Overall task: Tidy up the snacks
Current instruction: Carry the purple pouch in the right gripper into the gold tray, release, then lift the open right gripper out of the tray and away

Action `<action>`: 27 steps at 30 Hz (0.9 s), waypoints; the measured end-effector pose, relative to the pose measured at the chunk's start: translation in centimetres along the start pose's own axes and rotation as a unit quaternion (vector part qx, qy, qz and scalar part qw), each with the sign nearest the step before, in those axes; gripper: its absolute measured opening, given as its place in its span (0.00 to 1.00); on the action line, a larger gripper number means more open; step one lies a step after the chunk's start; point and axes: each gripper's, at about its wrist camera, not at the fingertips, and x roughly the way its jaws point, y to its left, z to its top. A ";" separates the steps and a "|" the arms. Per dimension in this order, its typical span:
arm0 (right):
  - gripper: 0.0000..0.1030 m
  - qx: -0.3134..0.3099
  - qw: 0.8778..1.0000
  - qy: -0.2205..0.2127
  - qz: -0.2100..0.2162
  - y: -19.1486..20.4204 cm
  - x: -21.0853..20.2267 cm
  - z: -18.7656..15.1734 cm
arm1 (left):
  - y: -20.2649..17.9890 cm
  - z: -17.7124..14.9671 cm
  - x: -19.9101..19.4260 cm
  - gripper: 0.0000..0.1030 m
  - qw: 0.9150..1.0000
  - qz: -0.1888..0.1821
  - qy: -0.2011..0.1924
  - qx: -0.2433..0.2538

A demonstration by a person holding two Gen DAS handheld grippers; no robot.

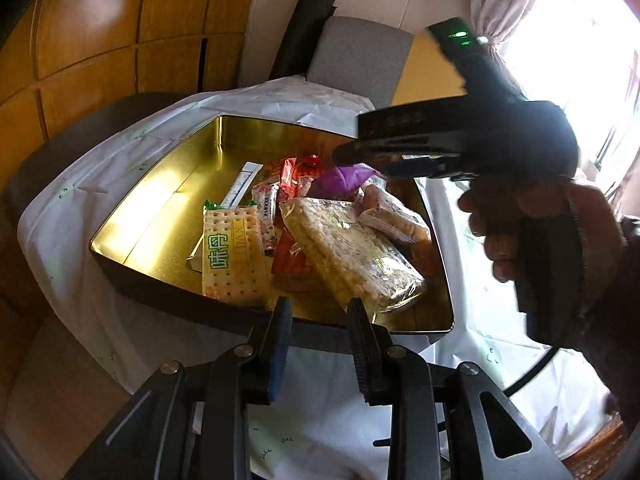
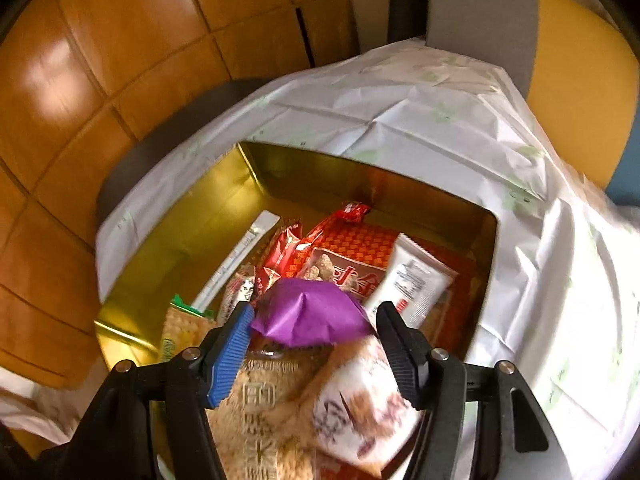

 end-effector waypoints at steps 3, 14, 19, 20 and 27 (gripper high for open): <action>0.66 0.015 1.000 -0.014 0.004 -0.5 -1.5 -0.7 | -0.3 -0.2 0.0 0.28 1.000 0.004 0.000 0.006; 0.66 0.086 0.993 -0.062 -0.046 -5.1 -7.9 -7.6 | -1.9 -0.8 -0.8 0.29 0.999 0.010 -0.006 0.031; 0.66 0.147 0.979 -0.071 -0.123 -10.2 -11.0 -13.1 | -3.2 -1.1 -1.2 0.29 0.999 0.006 -0.005 0.047; 0.66 0.158 0.975 -0.072 -0.136 -11.0 -11.4 -13.9 | -3.5 -1.2 -1.3 0.29 0.999 0.005 -0.005 0.050; 0.66 0.290 0.919 -0.080 -0.256 -19.5 -15.8 -22.6 | -4.7 -1.2 -1.2 0.29 0.998 -0.002 0.000 0.066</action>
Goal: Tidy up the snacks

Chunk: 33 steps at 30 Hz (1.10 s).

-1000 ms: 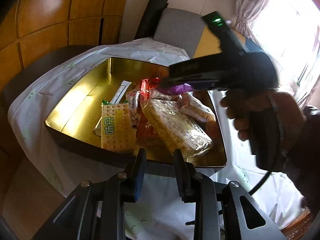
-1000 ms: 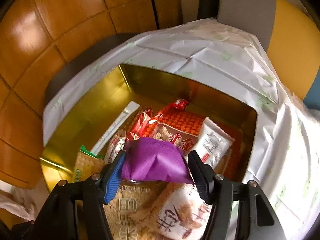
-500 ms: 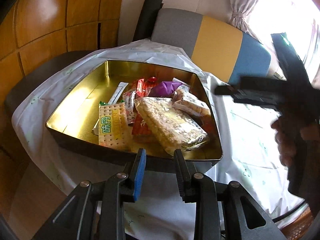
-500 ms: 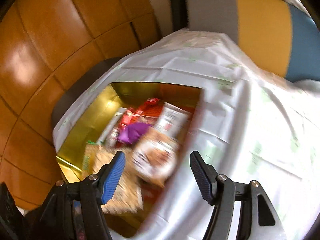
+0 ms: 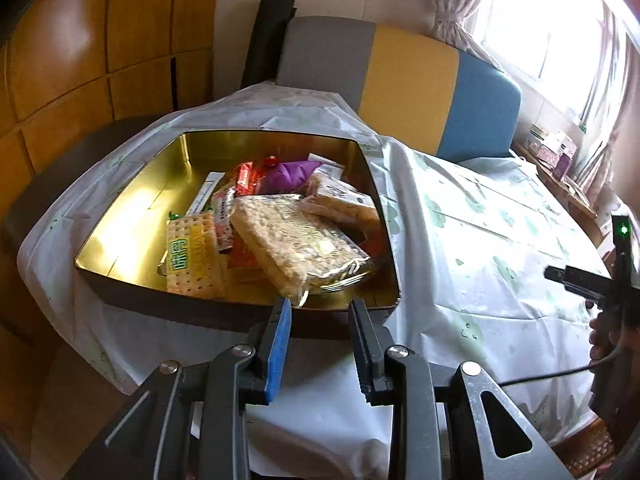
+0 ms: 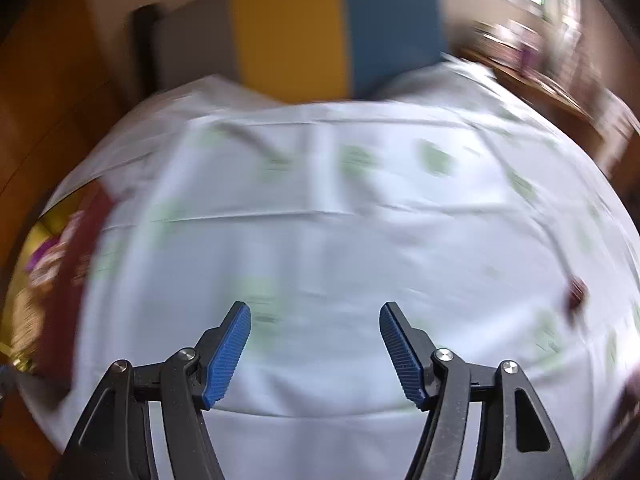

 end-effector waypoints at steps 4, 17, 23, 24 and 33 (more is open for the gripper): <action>0.66 0.050 0.997 -0.010 -0.053 -4.2 0.1 -0.6 | -0.7 0.2 0.3 0.29 1.000 -0.003 0.005 0.009; 0.73 0.048 0.994 -0.021 -0.096 -7.7 3.3 -1.6 | -2.1 0.3 1.0 0.30 0.999 -0.020 0.008 0.033; 0.77 0.049 0.994 -0.030 -0.093 -7.9 3.3 -1.7 | -1.9 0.3 0.9 0.31 0.999 -0.024 0.006 0.029; 0.77 0.050 0.994 -0.031 -0.092 -7.9 3.3 -1.7 | -1.8 0.4 0.9 0.33 0.999 -0.024 0.004 0.026; 0.80 0.049 0.993 -0.030 -0.100 -7.7 3.5 -1.6 | -0.9 0.6 0.8 0.35 1.000 -0.017 0.003 0.009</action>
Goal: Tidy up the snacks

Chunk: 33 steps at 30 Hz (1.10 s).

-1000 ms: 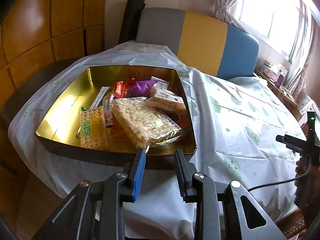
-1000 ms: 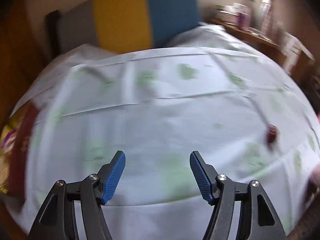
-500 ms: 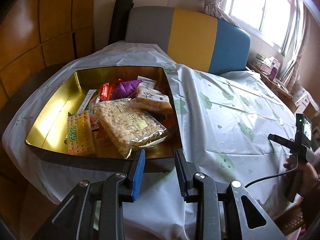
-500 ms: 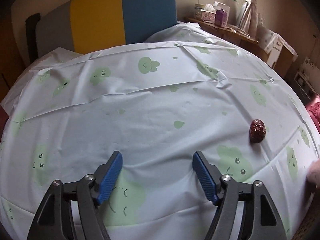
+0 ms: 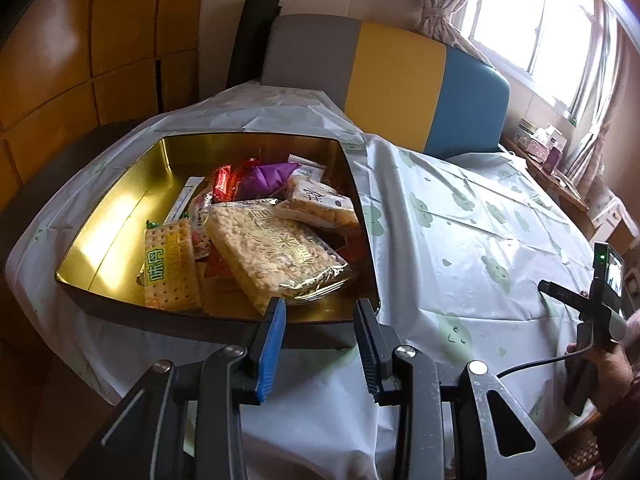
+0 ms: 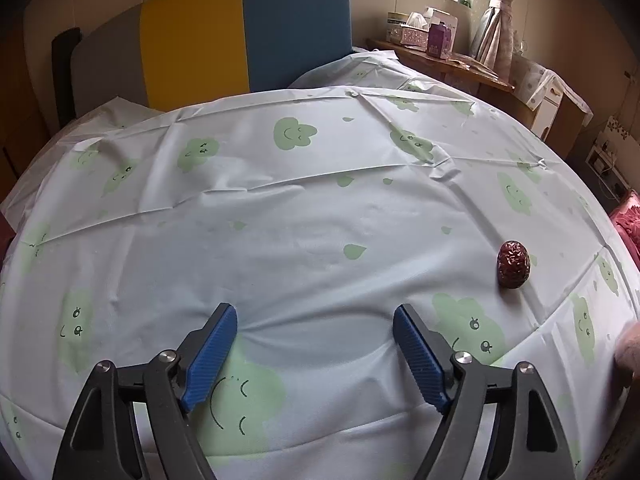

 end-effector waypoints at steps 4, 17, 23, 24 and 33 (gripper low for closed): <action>0.93 -0.005 0.999 0.035 0.005 0.1 1.0 1.4 | 0.2 0.1 0.0 0.35 1.000 0.001 0.000 -0.004; 1.00 -0.020 0.999 0.023 0.023 -0.6 2.0 1.6 | 3.0 1.0 0.0 0.37 0.999 0.032 -0.008 -0.042; 1.00 -0.020 0.999 0.023 0.023 -0.7 2.0 1.7 | 5.9 2.3 -0.2 0.37 0.994 0.068 -0.016 -0.081; 1.00 -0.020 0.999 0.023 0.023 -0.7 2.0 1.7 | 6.2 2.5 -0.4 0.37 0.994 0.074 -0.020 -0.084; 1.00 -0.020 0.999 0.023 0.023 -0.7 2.0 1.7 | 9.0 3.5 -0.8 0.40 0.988 0.100 -0.035 -0.109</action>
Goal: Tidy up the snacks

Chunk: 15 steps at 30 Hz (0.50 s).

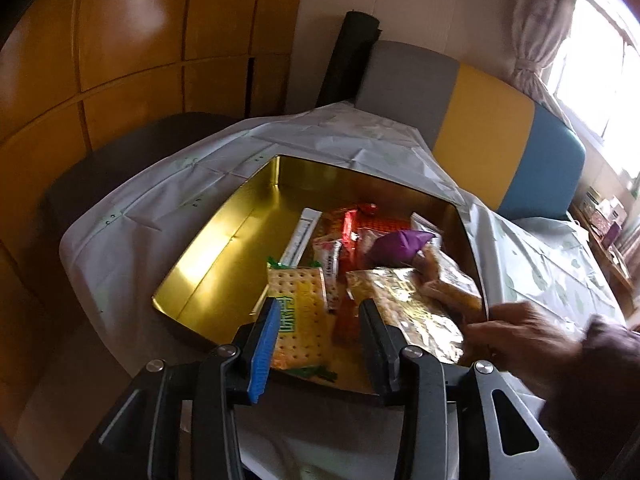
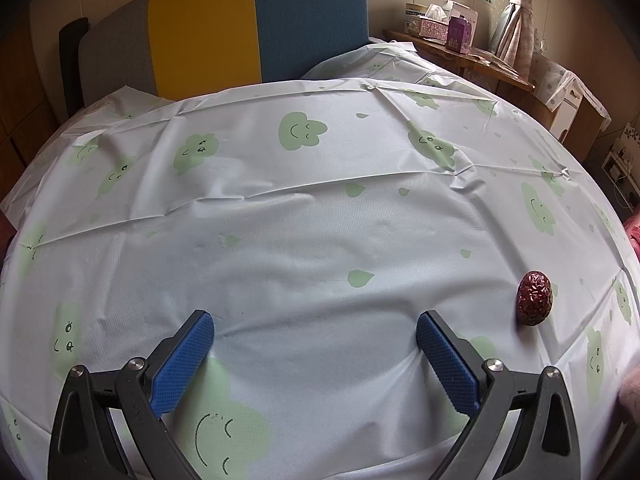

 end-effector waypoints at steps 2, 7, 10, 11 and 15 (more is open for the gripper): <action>1.00 0.000 1.000 0.000 0.000 0.0 0.0 0.0 | 0.1 0.1 0.1 0.40 1.000 0.001 0.002 0.001; 1.00 0.000 1.000 0.000 0.000 0.0 0.0 0.0 | -0.2 1.2 -1.7 0.40 1.000 -0.008 -0.016 0.008; 1.00 0.000 1.000 0.000 0.000 0.0 0.0 0.0 | -0.5 2.0 -3.7 0.41 0.999 -0.010 -0.043 0.016; 1.00 0.000 1.000 0.000 0.000 0.0 0.0 0.0 | -0.6 2.2 -4.3 0.43 0.999 -0.010 -0.050 0.019; 1.00 0.000 1.000 0.000 0.000 0.0 0.0 0.0 | -1.5 2.1 -5.9 0.45 0.997 -0.017 -0.065 0.036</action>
